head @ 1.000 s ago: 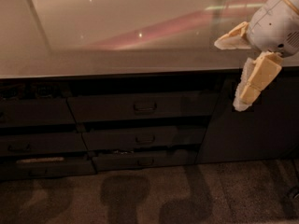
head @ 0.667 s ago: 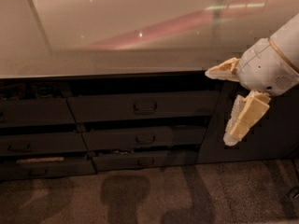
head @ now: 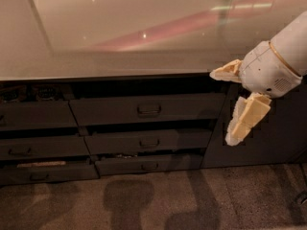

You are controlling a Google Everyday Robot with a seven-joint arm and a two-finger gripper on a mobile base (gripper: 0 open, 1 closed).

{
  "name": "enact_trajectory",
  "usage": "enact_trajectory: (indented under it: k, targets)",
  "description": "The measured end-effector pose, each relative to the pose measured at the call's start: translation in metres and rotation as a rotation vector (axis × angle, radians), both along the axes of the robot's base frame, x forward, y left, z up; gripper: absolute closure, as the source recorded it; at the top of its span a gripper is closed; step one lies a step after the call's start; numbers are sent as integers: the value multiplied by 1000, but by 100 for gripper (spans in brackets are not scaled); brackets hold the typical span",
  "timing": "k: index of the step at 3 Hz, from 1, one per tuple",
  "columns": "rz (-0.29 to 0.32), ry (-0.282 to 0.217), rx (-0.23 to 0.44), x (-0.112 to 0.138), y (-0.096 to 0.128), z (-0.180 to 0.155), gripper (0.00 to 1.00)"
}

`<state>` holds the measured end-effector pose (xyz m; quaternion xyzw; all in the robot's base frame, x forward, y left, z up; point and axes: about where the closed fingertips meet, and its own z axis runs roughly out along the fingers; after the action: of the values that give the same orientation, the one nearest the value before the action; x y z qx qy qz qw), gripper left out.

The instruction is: Open top drawer

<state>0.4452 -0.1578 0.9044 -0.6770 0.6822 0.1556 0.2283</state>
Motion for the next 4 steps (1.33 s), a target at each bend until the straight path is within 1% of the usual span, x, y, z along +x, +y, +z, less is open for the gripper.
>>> enact_trajectory:
  k: [1, 2, 3, 4]
  targets:
    - [-3, 12, -12, 20, -9, -29, 0]
    - [-4, 22, -16, 32, -14, -47, 0]
    - [-2, 107, 38, 51, -24, -73, 0]
    - [-10, 184, 73, 72, -33, -101, 0]
